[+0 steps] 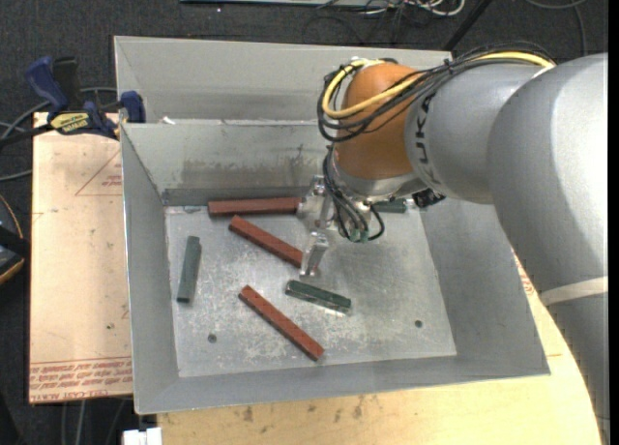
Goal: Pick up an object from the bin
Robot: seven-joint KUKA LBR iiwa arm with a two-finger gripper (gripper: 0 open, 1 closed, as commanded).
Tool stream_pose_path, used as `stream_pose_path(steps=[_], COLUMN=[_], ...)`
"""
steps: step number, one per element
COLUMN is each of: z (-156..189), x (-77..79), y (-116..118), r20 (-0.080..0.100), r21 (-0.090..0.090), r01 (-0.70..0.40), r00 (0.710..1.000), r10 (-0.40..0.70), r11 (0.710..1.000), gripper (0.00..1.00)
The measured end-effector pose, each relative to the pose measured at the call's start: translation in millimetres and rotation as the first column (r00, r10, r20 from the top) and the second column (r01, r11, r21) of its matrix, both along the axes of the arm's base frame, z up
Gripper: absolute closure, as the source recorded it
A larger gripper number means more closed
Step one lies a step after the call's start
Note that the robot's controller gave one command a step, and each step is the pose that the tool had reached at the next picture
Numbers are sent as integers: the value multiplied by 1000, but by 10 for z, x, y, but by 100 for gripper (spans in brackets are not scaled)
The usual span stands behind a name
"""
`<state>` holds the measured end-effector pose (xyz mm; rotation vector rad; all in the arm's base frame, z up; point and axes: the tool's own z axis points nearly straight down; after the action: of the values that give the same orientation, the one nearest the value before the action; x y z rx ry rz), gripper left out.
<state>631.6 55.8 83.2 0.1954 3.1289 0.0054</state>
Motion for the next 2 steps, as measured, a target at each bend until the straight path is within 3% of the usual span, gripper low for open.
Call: stream_pose_path(steps=[1, 2], z=[-2, -2], x=[7, 7], y=[-9, -9], r20=[2, 2], r21=[-2, -2], r01=[12, 12], r00=[1000, 1000], r10=[-12, -12], r11=[1000, 1000], gripper=[100, 100])
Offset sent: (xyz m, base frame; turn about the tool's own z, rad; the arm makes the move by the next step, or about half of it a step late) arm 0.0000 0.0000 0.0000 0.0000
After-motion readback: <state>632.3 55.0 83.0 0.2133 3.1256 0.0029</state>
